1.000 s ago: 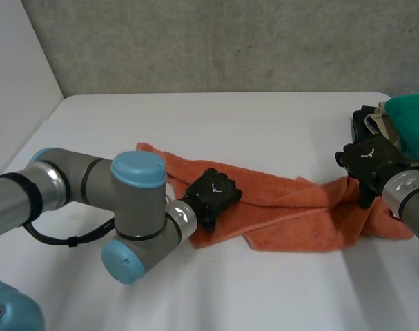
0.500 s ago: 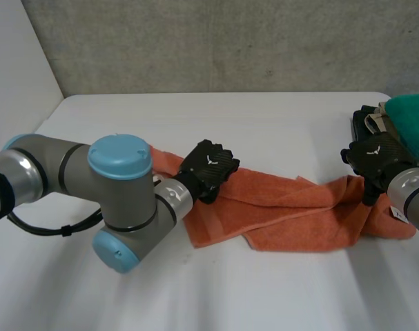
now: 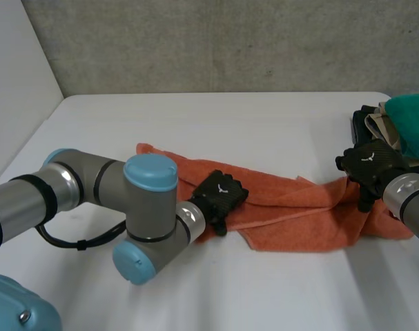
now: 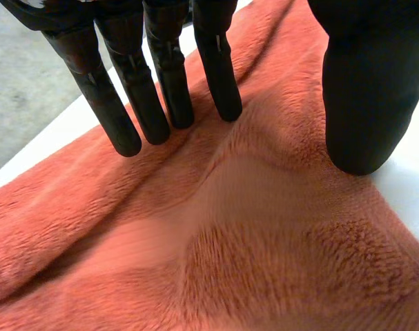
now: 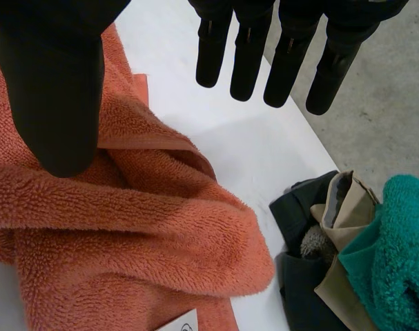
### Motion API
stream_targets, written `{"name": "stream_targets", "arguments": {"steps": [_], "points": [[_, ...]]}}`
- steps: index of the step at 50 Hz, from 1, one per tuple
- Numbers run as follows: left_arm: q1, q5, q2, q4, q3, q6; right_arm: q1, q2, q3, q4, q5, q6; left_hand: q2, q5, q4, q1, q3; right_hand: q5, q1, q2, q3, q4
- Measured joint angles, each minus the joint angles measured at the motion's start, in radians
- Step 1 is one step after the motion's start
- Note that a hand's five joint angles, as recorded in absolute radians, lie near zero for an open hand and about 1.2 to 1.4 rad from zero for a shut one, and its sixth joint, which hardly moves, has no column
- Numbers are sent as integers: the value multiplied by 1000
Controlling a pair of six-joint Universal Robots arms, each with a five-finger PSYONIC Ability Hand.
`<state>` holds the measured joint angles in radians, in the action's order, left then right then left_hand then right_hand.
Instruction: Fold the laundry.
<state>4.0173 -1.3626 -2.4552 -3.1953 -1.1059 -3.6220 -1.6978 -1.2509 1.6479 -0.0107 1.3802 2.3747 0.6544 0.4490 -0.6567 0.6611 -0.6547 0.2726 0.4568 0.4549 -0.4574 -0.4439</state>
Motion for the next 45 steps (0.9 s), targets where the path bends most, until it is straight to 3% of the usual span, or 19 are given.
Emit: {"name": "stream_targets", "arguments": {"steps": [7, 13, 15, 20, 28, 30, 41, 45], "points": [[18, -25, -31, -36, 41, -11, 8, -1, 2, 0, -2, 0, 25, 53, -26, 20, -25, 0, 0, 0, 0, 0], [30, -29, -59, -53, 78, -69, 10, -3, 7, -2, -4, -1, 281, 304, -280, 302, -280, 0, 0, 0, 0, 0], [35, -29, -60, -59, 88, -83, 8, -4, 8, -3, -4, -1, 490, 504, -491, 486, -485, 0, 0, 0, 0, 0], [48, -40, -32, -65, 93, -99, 5, -6, 7, -4, -5, 1, 539, 526, -542, 486, -534, 0, 0, 0, 0, 0], [76, -68, 171, -64, -26, -72, 16, -20, -21, 4, -8, 14, 539, 526, -542, 486, -534, -31, -2, -3, 2, 4], [95, -68, 311, -78, -127, -60, 32, -19, -63, 36, -21, 43, 539, 526, -542, 486, -534, -113, -94, -84, 96, 93], [221, -12, 642, -60, -373, -97, 83, 129, -370, 471, -200, 46, 540, 526, -542, 486, -534, -219, -200, -202, 211, 191], [268, 9, 709, -32, -423, -99, 94, 188, -461, 533, -247, 3, 540, 526, -543, 486, -534, -225, -202, -218, 221, 201]]}}
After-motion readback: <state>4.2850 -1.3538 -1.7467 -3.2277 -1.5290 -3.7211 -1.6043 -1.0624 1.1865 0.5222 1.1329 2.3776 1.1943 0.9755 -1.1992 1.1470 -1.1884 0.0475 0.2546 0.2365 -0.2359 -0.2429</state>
